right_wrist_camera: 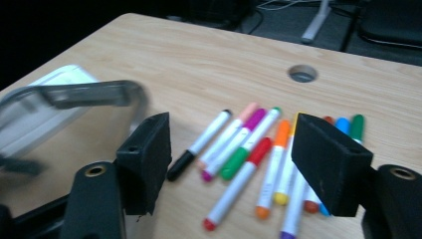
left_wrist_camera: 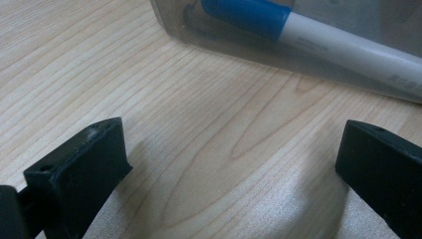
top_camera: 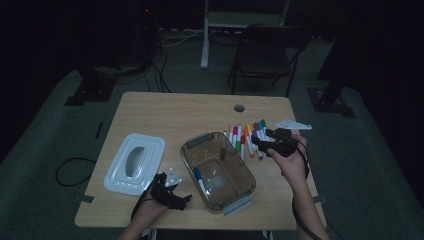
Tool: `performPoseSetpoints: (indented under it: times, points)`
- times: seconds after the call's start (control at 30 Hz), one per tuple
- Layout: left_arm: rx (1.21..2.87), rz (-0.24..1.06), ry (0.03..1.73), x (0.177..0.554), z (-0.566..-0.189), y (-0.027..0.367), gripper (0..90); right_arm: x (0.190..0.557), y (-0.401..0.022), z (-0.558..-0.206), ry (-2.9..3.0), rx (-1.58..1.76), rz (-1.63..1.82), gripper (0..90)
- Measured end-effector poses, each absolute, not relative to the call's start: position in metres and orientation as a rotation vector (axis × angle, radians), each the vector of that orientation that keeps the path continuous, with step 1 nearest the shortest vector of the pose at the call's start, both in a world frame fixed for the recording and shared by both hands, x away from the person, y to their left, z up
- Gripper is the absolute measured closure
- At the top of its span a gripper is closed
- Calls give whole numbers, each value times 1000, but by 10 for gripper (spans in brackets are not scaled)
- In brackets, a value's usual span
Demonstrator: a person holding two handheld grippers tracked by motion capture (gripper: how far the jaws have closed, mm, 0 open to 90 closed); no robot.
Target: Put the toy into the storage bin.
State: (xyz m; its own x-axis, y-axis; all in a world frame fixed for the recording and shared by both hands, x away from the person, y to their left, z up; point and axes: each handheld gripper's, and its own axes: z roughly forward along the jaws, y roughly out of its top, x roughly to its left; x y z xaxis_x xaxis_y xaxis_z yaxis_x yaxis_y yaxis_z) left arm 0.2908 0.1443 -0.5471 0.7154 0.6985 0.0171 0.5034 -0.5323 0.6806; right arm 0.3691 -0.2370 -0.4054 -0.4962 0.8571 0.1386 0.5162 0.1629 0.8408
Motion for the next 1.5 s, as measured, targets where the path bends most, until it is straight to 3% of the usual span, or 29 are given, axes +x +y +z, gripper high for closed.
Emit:
performPoseSetpoints:
  times: [0.33, 0.63, 0.87, 1.17, 1.5]
  points:
    - [2250, 377, 909, 291, -547, 144, 5, 407, -273, -430, 1944, 1427, 1145, 357]
    - [2250, 377, 909, 291, -547, 144, 5, 445, -286, -459, 1929, 1538, 1025, 445]
    - [2250, 377, 909, 291, -547, 144, 5, 464, -289, -479, 1858, 1598, 953, 460]
    - [2249, 378, 912, 290, -547, 144, 5, 483, -282, -496, 1928, 1627, 939, 644]
    - [2249, 378, 915, 290, -547, 144, 5, 502, -281, -518, 1975, 1696, 877, 664]
